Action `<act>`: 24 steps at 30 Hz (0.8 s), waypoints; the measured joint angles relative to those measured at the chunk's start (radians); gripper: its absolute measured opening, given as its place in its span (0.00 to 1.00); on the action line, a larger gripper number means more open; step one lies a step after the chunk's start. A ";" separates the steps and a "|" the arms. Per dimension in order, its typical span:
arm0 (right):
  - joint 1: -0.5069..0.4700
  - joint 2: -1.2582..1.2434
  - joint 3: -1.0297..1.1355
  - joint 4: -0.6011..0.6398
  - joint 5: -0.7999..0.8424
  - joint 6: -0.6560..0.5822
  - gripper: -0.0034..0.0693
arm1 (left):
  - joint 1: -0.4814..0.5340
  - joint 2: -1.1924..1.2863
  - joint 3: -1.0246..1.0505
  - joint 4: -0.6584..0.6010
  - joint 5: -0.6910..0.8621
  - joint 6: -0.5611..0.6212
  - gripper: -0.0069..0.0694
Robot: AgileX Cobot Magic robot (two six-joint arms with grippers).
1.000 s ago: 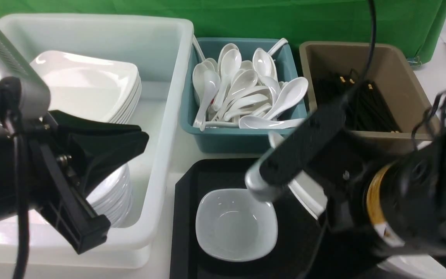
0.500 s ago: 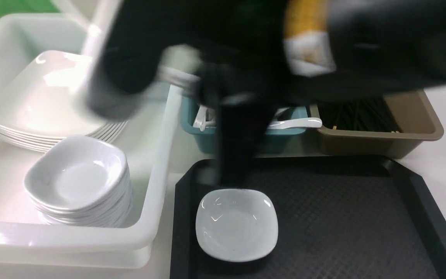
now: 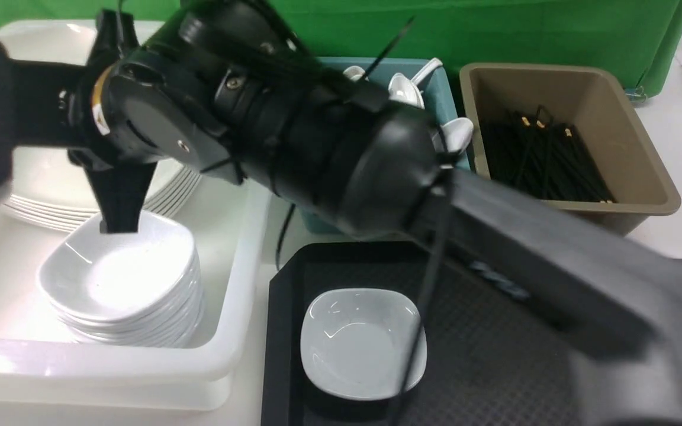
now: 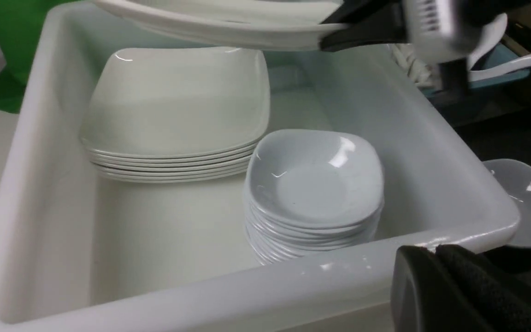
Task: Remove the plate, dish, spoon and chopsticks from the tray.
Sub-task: Use the right arm to put the plate into the large storage box on the left
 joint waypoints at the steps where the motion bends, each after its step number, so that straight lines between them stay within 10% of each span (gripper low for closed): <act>1: -0.006 0.017 -0.016 0.007 -0.001 -0.008 0.12 | 0.000 0.000 0.000 -0.002 -0.002 0.003 0.11; 24: -0.066 0.233 -0.067 0.120 -0.291 -0.224 0.13 | 0.000 0.000 0.000 -0.103 -0.070 0.052 0.11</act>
